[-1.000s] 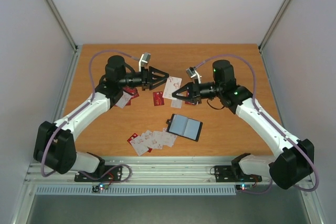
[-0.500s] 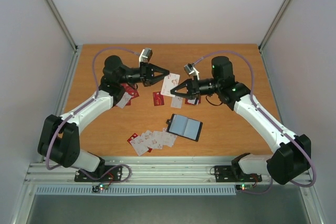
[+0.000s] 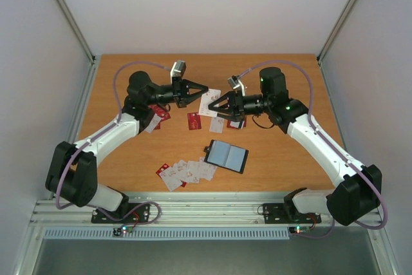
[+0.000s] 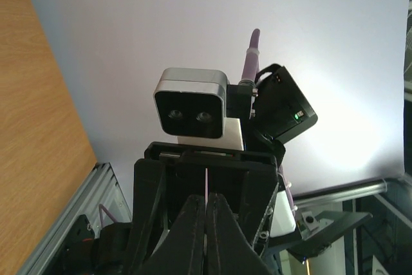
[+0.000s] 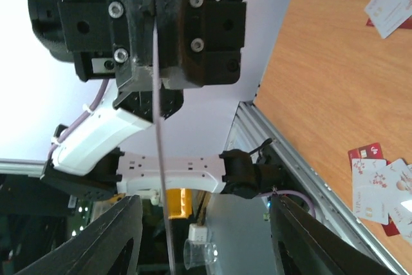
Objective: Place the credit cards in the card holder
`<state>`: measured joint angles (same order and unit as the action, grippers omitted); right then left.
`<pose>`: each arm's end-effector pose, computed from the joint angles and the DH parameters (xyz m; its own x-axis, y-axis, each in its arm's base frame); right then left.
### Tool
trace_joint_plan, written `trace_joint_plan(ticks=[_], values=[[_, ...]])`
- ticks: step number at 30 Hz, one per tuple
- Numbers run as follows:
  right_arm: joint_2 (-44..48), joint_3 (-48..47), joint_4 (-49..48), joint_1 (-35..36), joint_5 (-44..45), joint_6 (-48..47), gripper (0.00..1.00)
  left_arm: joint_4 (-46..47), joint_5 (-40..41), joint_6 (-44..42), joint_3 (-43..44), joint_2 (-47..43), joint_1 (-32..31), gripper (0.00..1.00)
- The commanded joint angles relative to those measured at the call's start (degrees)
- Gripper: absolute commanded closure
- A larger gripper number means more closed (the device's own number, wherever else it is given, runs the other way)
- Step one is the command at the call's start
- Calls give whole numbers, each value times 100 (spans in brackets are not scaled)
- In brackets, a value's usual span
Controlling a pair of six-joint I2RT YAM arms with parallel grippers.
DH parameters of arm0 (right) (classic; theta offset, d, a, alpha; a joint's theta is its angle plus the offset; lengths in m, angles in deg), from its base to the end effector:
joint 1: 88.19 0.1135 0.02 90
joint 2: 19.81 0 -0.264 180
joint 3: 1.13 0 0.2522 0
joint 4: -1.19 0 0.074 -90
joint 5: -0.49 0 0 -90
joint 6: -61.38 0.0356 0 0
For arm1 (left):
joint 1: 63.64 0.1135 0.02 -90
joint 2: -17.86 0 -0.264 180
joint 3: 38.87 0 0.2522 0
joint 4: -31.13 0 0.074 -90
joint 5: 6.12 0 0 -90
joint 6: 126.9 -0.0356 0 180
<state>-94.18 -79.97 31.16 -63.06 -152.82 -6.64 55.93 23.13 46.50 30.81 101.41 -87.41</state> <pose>0.2414 0.1484 0.3487 -0.7061 -0.1455 -0.6930 -0.7080 0.1279 0.6945 0.2848 -0.1594 0.3327 -0.9545 -0.1100 -0.2772 0.2851 -0.0642 -0.9563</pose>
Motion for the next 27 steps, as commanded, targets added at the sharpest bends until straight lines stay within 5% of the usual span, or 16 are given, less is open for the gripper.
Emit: trace_joint_plan(ticks=[1, 9, 21, 27], values=[[108, 56, -203, -83, 434, 312, 47, 195, 366, 46, -137, -313, -14, 100], [159, 411, -1297, -95, 616, 1099, 72, -455, 580, -385, -221, -598, -15, 100], [150, 467, -1603, -95, 541, 1353, 98, -630, 528, -472, -231, -614, -14, 100], [253, 439, -1239, -98, 720, 1162, 99, -752, 444, -545, -196, -551, -14, 93]])
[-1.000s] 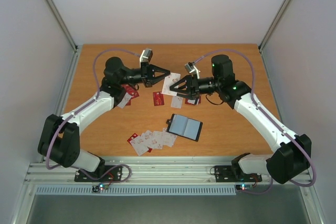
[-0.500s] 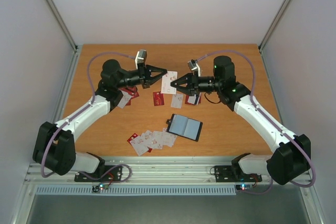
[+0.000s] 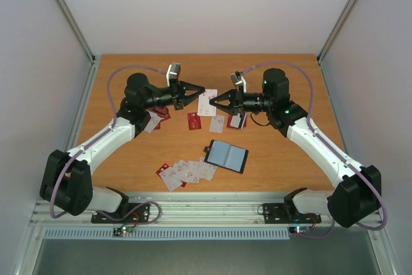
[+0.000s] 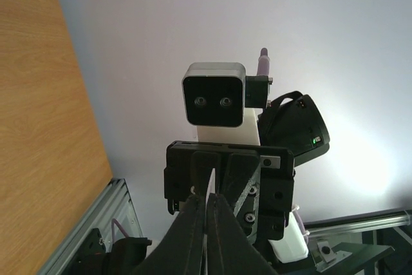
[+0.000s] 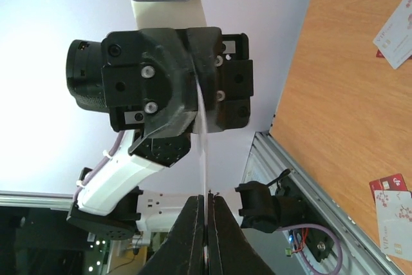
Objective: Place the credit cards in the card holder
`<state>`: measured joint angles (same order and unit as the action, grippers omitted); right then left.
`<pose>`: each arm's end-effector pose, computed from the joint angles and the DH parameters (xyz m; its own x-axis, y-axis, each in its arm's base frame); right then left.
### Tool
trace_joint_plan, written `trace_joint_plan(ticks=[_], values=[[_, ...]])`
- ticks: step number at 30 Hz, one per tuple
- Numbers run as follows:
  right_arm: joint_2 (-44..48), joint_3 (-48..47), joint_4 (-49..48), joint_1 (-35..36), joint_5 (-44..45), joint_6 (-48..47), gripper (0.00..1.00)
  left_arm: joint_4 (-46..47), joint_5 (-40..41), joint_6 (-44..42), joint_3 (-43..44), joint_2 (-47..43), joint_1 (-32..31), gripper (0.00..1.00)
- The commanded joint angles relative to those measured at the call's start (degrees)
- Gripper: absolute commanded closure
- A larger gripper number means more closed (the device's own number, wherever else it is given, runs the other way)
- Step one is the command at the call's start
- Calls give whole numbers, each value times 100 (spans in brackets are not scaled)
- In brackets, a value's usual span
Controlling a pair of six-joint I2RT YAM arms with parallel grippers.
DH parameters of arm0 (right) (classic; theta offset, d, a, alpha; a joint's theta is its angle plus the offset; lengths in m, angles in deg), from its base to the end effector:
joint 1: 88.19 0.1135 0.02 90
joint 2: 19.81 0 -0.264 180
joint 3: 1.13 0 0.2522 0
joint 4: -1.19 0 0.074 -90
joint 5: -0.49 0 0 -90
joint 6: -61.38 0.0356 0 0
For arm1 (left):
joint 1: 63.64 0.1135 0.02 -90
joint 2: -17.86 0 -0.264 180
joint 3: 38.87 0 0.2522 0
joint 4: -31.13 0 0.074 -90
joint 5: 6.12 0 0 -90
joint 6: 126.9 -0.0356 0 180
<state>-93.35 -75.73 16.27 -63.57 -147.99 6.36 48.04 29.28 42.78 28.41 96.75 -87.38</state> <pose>0.2485 0.1472 0.3489 -0.7364 -0.0078 -0.6766 -0.6682 0.1650 0.7254 0.2724 -0.1515 0.3305 -0.9452 -0.2069 -0.2525 0.2581 -0.0001 -0.9661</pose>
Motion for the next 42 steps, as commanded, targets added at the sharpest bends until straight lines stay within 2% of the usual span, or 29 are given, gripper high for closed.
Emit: trace_joint_plan(ticks=[1, 4, 6, 7, 9, 12, 18, 22, 29, 42], values=[[207, -26, 525, -45, 346, -249, 99, -81, -177, -249, 51, -89, -16, 88], [362, -122, 1544, -45, 828, -708, 99, -721, -185, -646, 91, -133, -16, 66], [508, -39, 2029, -60, 1108, -883, 99, -1573, -125, -1128, 198, -187, -16, 58], [598, 57, 2254, -87, 1246, -921, 99, -2155, -53, -1636, 266, -214, -16, 54], [786, 283, 2612, -146, 1462, -995, 99, -3242, 160, -2304, 385, -251, -18, 51], [1030, 597, 3243, -215, 1850, -1191, 99, -4475, 388, -3411, 516, -162, -16, 51], [1424, 1227, 3780, -376, 2141, -1388, 99, -5861, 909, -4813, 625, 247, -178, 56], [1540, 1493, 4113, -549, 2251, -1633, 99, -6279, 1193, -5219, 750, 584, -431, 61], [1544, 1951, 4143, -625, 2345, -1871, 99, -6755, 1608, -5626, 1112, 1266, -872, 64], [412, 2055, 3804, -625, 2447, -2540, 99, -7281, 2105, -6179, 1647, 2258, -1287, 63]])
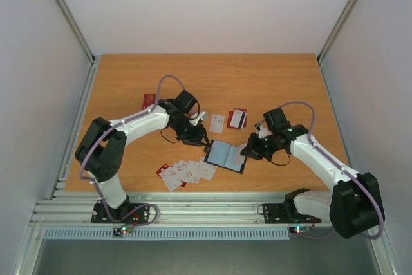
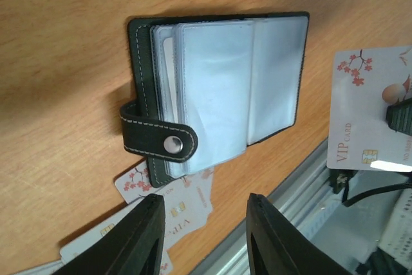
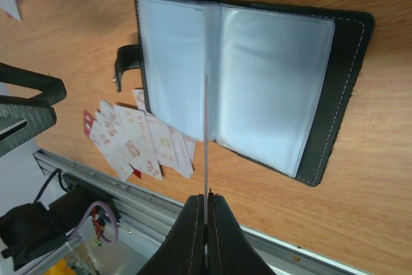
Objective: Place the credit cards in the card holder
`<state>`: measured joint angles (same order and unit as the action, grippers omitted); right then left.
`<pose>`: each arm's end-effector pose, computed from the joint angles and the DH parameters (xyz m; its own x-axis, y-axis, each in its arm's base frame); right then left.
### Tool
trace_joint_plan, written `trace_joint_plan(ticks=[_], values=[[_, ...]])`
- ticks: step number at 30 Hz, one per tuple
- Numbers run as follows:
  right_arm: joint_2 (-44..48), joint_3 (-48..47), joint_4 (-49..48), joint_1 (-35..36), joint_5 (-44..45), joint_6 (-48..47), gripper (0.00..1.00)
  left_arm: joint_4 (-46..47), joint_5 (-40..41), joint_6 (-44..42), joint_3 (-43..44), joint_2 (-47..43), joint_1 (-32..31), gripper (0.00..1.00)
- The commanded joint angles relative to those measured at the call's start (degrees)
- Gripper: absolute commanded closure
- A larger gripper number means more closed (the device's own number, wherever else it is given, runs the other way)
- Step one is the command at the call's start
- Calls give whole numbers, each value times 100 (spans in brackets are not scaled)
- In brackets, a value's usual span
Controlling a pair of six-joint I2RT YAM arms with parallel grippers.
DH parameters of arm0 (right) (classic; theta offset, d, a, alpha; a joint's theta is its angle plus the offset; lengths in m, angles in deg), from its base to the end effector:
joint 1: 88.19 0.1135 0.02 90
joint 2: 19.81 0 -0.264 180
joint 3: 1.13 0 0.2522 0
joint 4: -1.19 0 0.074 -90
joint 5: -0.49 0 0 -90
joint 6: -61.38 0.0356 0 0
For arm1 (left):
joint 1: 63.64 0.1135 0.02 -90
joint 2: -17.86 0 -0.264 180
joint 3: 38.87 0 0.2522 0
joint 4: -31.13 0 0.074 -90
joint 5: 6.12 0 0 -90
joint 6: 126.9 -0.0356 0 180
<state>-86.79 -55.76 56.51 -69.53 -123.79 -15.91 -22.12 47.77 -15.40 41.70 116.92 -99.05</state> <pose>0.1854 0.0838 0.2069 -0.9577 -0.1315 -0.2560 -0.2629 0.7620 0.5918 0.2592 -0.2100 0.1966 -0.9469 0.3098 -0.0864 0.2919 0.7147 -0.6356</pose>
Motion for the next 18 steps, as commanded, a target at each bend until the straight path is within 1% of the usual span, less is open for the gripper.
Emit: trace_joint_plan(ticks=[1, 9, 18], values=[[-319, 87, -303, -29, -5, -333, 99, -308, 309, -395, 366, 309, -146, 62], [-881, 244, -1028, -2, -429, -389, 99, -517, 610, -737, 614, 707, -254, 52], [-1383, 303, -1567, 58, -686, -444, 99, -629, 677, -980, 872, 1018, -344, 48]])
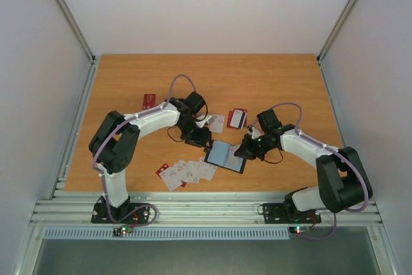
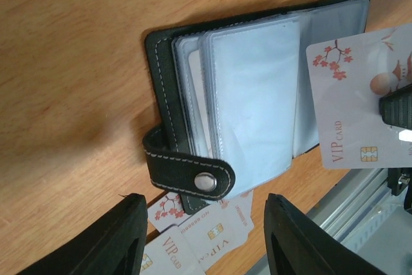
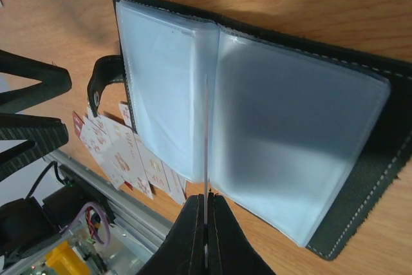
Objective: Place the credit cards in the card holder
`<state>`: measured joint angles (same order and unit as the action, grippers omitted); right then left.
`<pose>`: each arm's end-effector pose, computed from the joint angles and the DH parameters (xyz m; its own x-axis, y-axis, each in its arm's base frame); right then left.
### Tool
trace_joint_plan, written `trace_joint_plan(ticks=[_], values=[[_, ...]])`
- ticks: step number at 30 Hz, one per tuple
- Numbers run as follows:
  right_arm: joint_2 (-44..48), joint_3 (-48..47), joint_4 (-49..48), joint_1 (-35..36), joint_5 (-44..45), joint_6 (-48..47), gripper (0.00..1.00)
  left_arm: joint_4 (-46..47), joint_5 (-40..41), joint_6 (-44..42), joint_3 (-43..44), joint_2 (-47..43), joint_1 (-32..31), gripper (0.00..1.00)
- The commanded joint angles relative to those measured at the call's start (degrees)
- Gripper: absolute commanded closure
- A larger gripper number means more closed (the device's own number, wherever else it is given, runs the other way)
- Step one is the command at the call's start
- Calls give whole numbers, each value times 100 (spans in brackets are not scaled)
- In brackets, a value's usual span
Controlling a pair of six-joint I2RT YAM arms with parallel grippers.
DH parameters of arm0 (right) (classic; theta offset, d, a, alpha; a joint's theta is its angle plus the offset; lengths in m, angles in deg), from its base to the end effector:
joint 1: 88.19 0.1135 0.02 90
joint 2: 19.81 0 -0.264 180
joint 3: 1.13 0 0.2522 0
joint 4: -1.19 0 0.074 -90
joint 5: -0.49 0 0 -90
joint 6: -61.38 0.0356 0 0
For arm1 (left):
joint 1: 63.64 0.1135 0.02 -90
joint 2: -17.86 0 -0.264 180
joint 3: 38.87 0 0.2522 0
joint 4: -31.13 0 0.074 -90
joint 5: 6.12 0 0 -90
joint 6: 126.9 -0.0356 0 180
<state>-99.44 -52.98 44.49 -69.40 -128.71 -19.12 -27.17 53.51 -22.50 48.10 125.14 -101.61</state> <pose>0.2091 0.0949 0.1595 -0.9565 -0.1903 -0.2211 -0.2897 0.7088 0.6432 0.2693 -0.2330 0.1754 -0.9001 0.4303 -0.0680 0.3982 0.7493 -0.5292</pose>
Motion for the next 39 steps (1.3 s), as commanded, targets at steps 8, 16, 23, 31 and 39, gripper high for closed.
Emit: trace_joint_plan(ticks=[8, 16, 23, 31, 39], values=[[-304, 30, -499, 46, -289, -193, 99, -177, 106, -391, 379, 494, -100, 54], [-519, 37, -621, 46, -404, -209, 99, -165, -36, -421, 500, 725, -101, 59], [-707, 53, -810, 47, -481, -229, 99, -182, -100, -421, 566, 904, -97, 68], [-843, 136, -1074, 44, -550, -221, 99, -252, -72, -446, 644, 1054, -96, 74], [-835, 232, -1485, 46, -712, -212, 99, -491, 210, -498, 811, 1167, -102, 84]])
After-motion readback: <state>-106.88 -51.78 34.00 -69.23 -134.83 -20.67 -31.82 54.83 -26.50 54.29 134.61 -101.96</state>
